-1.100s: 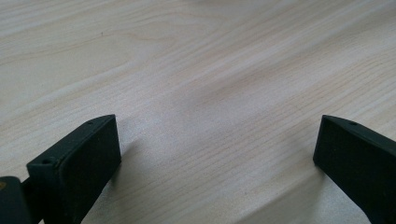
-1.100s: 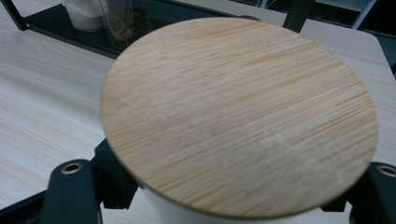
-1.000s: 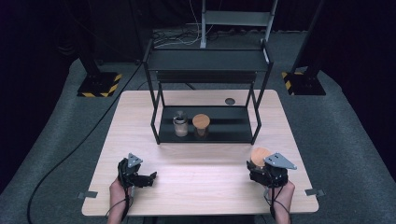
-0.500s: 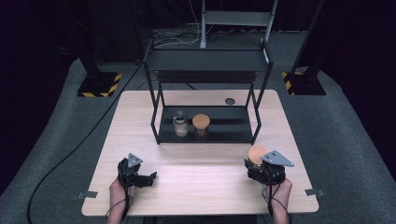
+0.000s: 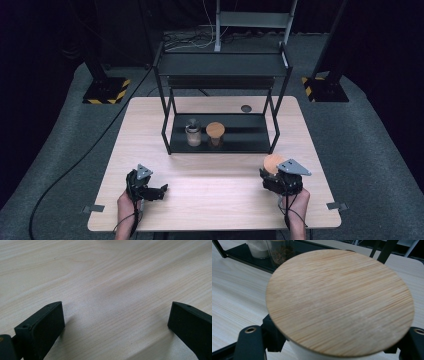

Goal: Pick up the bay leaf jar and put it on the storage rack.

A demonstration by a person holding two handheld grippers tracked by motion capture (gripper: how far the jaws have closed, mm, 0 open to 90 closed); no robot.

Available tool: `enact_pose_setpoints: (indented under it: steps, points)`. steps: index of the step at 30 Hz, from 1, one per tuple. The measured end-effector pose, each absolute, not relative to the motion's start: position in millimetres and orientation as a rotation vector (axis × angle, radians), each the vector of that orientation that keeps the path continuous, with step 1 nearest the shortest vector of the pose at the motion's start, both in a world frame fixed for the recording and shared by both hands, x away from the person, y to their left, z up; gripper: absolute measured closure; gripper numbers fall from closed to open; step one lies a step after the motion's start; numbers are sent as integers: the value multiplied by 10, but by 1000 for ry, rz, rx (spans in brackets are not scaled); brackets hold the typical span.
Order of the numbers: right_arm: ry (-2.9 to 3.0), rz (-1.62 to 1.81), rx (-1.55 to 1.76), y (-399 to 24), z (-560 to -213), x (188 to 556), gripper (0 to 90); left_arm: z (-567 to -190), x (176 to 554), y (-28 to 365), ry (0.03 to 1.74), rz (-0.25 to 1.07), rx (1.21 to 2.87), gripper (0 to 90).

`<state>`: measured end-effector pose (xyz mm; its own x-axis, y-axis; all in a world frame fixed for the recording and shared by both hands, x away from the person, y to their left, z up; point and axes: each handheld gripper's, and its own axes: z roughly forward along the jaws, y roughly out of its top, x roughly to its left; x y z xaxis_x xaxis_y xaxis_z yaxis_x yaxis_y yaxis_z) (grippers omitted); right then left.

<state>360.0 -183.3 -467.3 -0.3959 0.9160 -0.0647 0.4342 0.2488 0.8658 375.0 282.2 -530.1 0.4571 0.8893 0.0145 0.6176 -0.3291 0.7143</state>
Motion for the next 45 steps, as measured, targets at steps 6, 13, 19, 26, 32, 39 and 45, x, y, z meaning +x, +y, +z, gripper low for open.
enact_pose_setpoints:
  steps: [6,13,19,26,32,39,45]
  points:
    - [1945,1076,1222,-1821,-4670,3629,248,-5300,3750,2823,1252,542,2065,3]
    - [1949,1074,1224,-1812,-4677,3664,248,-5300,3749,2822,1251,545,2065,3]
    - [1950,1077,1226,-1809,-4681,3688,248,-5300,3750,2822,1252,544,2065,3]
    - [1954,1076,1225,-1793,-4674,3732,248,-5302,3752,2824,1253,541,2062,3]
    - [1960,1073,1222,-1776,-4670,3766,248,-5301,3754,2825,1254,538,2063,3]
    - [1959,1075,1221,-1771,-4662,3796,248,-5301,3753,2824,1253,540,2063,3]
    - [1962,1072,1223,-1761,-4662,3830,248,-5302,3753,2824,1254,539,2062,3]
